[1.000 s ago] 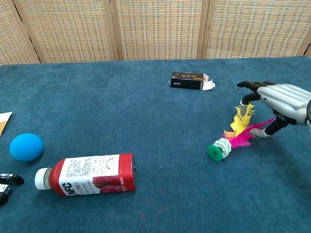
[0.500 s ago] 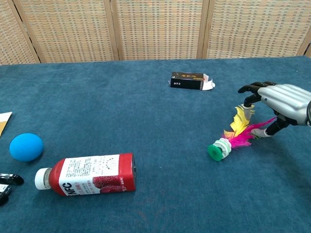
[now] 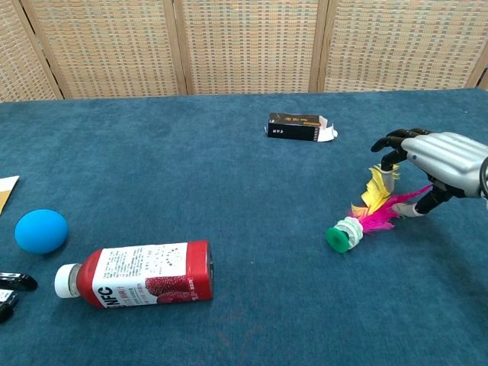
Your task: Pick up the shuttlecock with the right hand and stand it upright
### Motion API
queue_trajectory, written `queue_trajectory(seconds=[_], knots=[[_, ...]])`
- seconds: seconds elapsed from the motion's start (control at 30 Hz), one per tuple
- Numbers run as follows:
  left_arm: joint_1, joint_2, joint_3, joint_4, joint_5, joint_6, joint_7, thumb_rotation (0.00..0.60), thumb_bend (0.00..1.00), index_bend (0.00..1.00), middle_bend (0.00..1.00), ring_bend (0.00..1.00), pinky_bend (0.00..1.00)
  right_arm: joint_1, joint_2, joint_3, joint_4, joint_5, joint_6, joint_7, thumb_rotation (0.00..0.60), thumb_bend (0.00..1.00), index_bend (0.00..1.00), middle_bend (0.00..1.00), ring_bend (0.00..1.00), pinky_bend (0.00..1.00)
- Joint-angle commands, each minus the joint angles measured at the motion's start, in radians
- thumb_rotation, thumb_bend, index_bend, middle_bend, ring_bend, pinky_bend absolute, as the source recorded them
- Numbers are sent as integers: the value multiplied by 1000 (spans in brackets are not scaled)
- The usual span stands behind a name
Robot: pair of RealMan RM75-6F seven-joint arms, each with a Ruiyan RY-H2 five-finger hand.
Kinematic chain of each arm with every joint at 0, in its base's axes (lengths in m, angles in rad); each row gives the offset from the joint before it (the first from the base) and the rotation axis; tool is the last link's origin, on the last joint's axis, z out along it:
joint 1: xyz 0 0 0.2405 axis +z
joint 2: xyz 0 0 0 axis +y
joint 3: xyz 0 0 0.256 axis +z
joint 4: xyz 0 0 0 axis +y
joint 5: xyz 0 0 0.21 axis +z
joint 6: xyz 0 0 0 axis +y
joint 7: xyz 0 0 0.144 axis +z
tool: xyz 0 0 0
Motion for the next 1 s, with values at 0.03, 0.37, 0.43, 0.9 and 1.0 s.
queue_trajectory(seconds=[0.03, 0.37, 0.43, 0.9, 1.0], knots=[[0, 1, 0, 1, 0, 0, -1, 600, 84, 0, 0, 0, 0, 2, -1, 0, 1, 4, -1, -2, 600, 255, 541, 131, 0, 0], [-1, 0, 0, 2, -1, -1, -3, 600, 84, 0, 0, 0, 0, 6, -11, -8, 16, 19, -16, -1, 600, 327, 552, 142, 0, 0], [-1, 0, 0, 2, -1, -2, -2, 600, 84, 0, 0, 0, 0, 7, -11, -9, 17, 21, -17, -1, 600, 339, 552, 146, 0, 0], [0, 2, 0, 0, 1, 2, -4, 600, 84, 0, 0, 0, 0, 9, -6, -12, 3, 36, -19, -16, 600, 389, 559, 150, 0, 0], [0, 3, 1, 0, 1, 1, -6, 600, 84, 0, 0, 0, 0, 10, -7, -14, 2, 38, -21, -20, 600, 389, 560, 150, 0, 0]])
